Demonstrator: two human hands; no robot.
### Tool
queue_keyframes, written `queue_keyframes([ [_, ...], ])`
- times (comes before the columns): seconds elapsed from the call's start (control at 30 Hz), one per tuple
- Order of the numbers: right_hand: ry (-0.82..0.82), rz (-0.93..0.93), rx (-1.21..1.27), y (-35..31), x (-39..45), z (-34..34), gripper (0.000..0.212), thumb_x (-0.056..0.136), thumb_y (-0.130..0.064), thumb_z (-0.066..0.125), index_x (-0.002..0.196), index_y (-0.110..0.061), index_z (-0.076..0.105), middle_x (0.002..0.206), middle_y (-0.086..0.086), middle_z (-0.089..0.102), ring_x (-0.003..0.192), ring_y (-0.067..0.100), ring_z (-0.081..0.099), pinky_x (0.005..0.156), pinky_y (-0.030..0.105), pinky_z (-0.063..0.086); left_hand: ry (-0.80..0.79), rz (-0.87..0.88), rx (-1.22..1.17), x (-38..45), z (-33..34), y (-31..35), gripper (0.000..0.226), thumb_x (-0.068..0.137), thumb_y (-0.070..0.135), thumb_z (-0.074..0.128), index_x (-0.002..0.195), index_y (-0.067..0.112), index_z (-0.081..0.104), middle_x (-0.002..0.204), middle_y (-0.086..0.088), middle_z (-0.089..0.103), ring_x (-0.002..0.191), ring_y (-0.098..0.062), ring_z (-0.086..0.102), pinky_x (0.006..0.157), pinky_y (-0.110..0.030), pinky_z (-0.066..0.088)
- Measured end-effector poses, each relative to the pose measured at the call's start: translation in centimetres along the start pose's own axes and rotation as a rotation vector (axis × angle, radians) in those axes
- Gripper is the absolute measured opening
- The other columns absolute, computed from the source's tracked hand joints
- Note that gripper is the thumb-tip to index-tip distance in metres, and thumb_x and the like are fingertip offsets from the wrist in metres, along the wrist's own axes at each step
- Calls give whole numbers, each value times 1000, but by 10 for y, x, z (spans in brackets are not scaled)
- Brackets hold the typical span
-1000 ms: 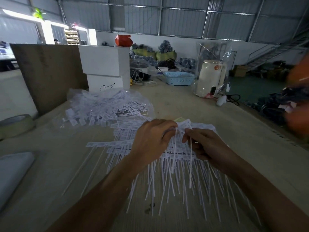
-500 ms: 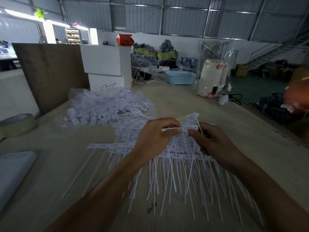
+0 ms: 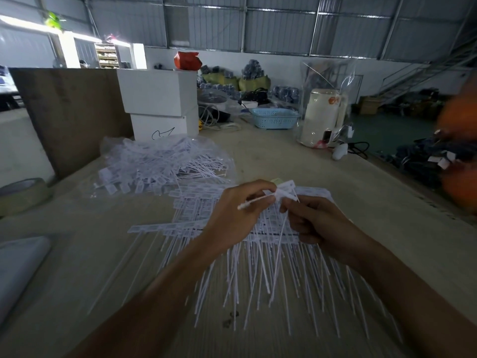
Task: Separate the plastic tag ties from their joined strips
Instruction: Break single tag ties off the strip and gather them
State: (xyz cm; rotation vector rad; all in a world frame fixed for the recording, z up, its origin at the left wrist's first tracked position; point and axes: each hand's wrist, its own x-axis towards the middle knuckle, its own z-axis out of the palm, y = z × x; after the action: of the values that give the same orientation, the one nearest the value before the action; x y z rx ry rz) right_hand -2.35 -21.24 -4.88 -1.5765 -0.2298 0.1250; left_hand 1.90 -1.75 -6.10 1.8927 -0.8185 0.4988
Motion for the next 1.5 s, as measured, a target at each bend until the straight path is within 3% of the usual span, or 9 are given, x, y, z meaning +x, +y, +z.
queue_keyframes([
  [0.17, -47, 100, 198, 3, 4, -3, 27, 95, -32, 58, 80, -13, 69, 59, -5, 23, 46, 7, 17, 35, 18, 23, 48, -6, 24, 1, 0, 0, 13, 94, 33, 62, 106, 37, 64, 77, 11, 69, 70, -4, 66, 64, -30, 53],
  [0.3, -9, 64, 259, 3, 4, -3, 31, 94, -34, 59, 67, -20, 54, 68, 0, 16, 51, 10, 14, 36, 19, 23, 41, 4, 116, -2, 2, -1, 11, 93, 29, 66, 103, 32, 71, 85, 14, 71, 75, -2, 67, 64, -30, 54],
  [0.47, -41, 125, 344, 6, 8, -2, 32, 95, -33, 52, 68, -18, 44, 63, 0, 30, 43, 9, 22, 34, 19, 28, 35, 63, 159, -3, 2, 1, 20, 94, 29, 61, 102, 18, 75, 97, 1, 75, 86, -16, 69, 75, -40, 56],
  [0.9, -5, 168, 137, 4, 4, -4, 35, 104, -29, 44, 72, -14, 41, 65, 7, 36, 45, 14, 24, 39, 20, 28, -65, 102, 276, -1, 1, 2, 34, 98, 28, 49, 93, 6, 74, 98, -3, 75, 93, -19, 66, 80, -41, 54],
  [1.03, -4, 185, 92, 1, 2, -8, 34, 102, -29, 46, 71, -14, 41, 64, 6, 38, 44, 13, 24, 38, 20, 25, -74, 136, 364, -3, -1, 2, 29, 99, 25, 49, 100, 14, 76, 100, -3, 74, 94, -22, 66, 83, -46, 54],
  [1.17, -43, 164, 108, -5, 0, -14, 35, 95, -34, 51, 69, -15, 40, 63, 7, 37, 43, 13, 23, 38, 18, 26, -244, 115, 537, -4, -5, -5, 25, 101, 22, 49, 116, 27, 69, 109, 2, 70, 106, -24, 62, 91, -45, 44],
  [1.27, 10, 79, 168, -9, 1, -19, 31, 101, -32, 46, 74, -17, 44, 65, 8, 44, 42, 13, 26, 39, 20, 29, -241, 65, 458, -4, -6, -7, 26, 100, 32, 54, 122, 26, 66, 113, 3, 67, 110, -22, 60, 92, -43, 46],
  [1.4, 141, 18, 141, -7, 1, -21, 26, 105, -32, 43, 85, -16, 48, 64, 11, 52, 44, 17, 37, 40, 24, 35, -187, 27, 321, 0, -1, -4, 29, 98, 24, 59, 126, 19, 66, 109, 0, 64, 103, -20, 59, 90, -38, 48],
  [1.5, 117, 21, 143, -4, 2, -18, 25, 106, -32, 41, 91, -14, 50, 59, 5, 35, 45, 14, 27, 39, 23, 25, -192, 20, 241, -1, 2, -1, 33, 99, 16, 57, 131, 13, 63, 100, 2, 56, 96, -17, 55, 86, -29, 44],
])
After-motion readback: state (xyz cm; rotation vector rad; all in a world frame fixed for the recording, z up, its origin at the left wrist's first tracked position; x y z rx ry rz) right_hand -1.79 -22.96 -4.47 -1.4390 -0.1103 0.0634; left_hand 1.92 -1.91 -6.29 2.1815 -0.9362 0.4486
